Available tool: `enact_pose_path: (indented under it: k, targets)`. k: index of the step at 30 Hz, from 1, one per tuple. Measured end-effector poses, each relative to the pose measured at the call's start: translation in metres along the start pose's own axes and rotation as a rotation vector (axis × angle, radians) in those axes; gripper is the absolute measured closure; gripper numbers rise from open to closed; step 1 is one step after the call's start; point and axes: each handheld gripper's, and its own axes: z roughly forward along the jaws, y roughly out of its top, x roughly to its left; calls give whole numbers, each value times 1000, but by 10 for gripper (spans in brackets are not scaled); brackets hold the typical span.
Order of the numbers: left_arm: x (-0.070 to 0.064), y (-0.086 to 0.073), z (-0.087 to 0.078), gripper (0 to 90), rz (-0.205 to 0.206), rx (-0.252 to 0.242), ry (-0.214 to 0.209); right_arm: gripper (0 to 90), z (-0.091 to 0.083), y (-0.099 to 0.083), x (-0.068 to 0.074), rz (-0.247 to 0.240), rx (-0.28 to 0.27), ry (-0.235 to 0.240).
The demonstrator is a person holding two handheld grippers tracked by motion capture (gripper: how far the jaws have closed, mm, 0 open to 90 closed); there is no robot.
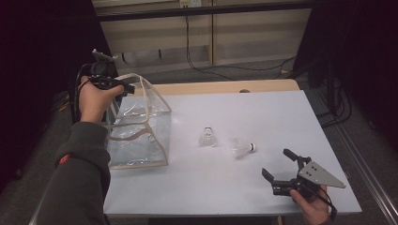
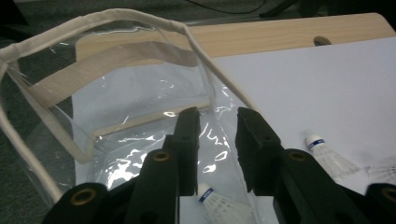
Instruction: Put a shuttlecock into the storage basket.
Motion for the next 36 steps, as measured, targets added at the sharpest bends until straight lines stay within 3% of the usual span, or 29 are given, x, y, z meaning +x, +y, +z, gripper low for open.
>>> enact_pose_path:
  k: [5,12,20,36]
  targets:
    - [-6,0,-4,657,11,-5,-22,12,0,0,0,-1,-2,1]
    - [-16,1,-11,624,32,-10,-91,12,0,0,0,1,-3,0]
    - [-23,-1,-15,586,32,-14,-131,13,0,1,0,-1,-4,1]
    - [-43,-4,-15,470,87,10,-190,12,0,2,0,-6,-8,1]
